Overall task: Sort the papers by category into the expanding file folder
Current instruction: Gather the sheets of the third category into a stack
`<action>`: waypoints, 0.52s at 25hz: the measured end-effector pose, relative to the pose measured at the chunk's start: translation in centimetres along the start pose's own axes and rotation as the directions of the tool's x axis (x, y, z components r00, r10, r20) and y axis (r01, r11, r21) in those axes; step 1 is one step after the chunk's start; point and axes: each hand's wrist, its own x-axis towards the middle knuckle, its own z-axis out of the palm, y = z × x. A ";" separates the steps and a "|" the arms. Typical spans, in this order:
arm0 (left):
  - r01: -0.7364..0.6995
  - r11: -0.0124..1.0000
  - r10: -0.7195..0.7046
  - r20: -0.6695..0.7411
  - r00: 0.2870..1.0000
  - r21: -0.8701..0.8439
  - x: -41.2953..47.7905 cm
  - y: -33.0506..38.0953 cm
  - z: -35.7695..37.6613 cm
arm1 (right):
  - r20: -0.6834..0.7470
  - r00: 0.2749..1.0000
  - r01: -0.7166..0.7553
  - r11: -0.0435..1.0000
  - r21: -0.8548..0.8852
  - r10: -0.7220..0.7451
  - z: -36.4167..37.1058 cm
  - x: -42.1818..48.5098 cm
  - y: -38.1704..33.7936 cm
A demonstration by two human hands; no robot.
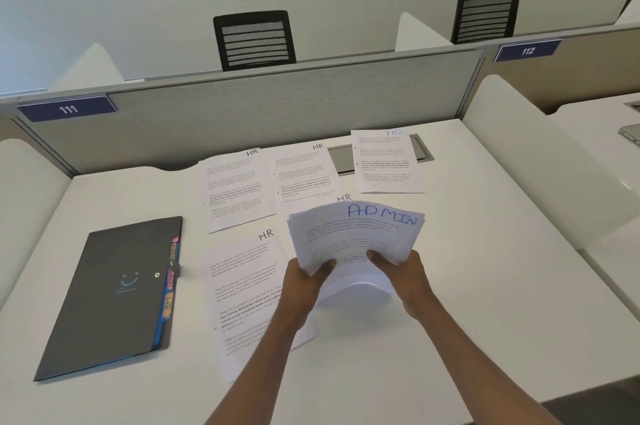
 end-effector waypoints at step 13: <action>0.160 0.987 -0.160 0.000 0.987 -0.033 -0.7 0.0 -8.0 | 0.163 0.979 -0.117 0.991 -0.062 0.125 3.9 2.2 -1.3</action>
